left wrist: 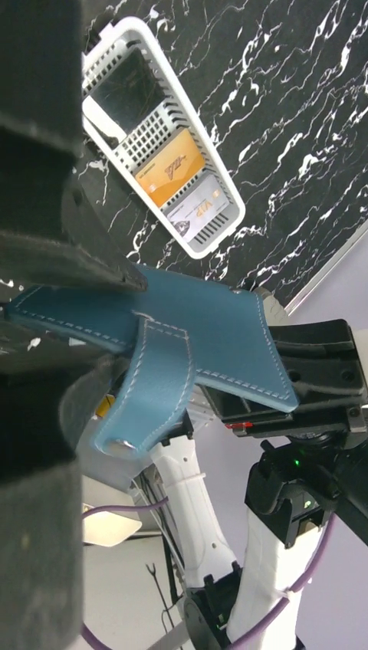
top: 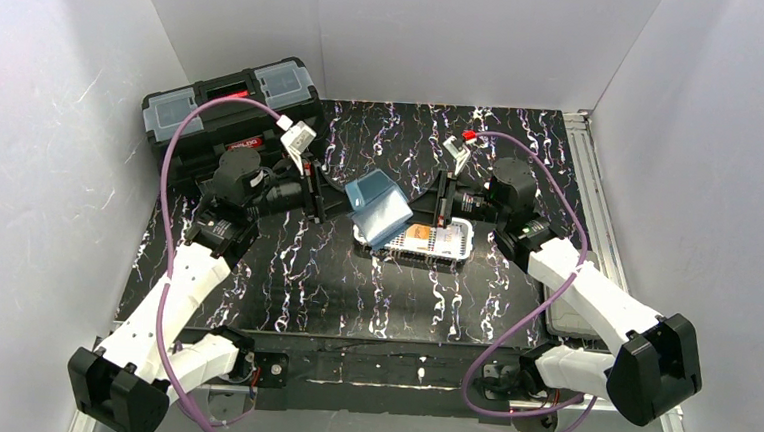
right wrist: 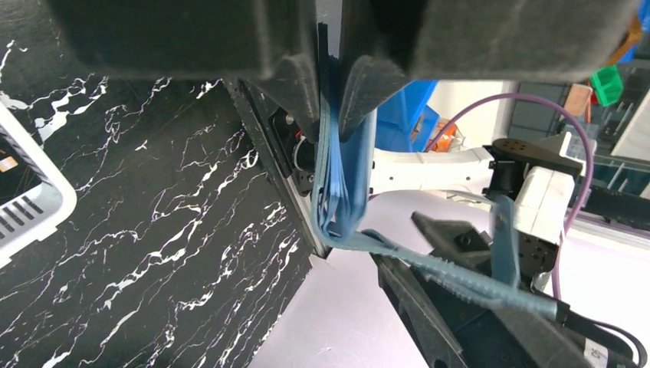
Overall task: Put the credit cards into the card holder
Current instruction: Turn over the card slot in the card holder.
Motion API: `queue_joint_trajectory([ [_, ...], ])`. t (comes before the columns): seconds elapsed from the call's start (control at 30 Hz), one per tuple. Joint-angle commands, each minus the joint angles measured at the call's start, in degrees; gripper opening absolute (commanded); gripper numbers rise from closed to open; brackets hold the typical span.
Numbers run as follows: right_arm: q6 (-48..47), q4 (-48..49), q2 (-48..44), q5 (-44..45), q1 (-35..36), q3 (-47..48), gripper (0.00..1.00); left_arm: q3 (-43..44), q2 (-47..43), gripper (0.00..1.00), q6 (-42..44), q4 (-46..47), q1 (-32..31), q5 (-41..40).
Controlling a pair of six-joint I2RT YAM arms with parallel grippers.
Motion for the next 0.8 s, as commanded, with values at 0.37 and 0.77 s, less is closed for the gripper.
queue_joint_trajectory([
  [0.37,-13.49,-26.91,1.66,13.51,5.24,16.74,0.01,0.24,-3.47,0.71,16.66,-0.65,-1.65,-0.70],
  [0.77,-21.04,-61.69,15.35,40.98,15.84,41.77,0.01,1.19,-8.00,0.81,32.59,-2.05,-6.80,-5.96],
])
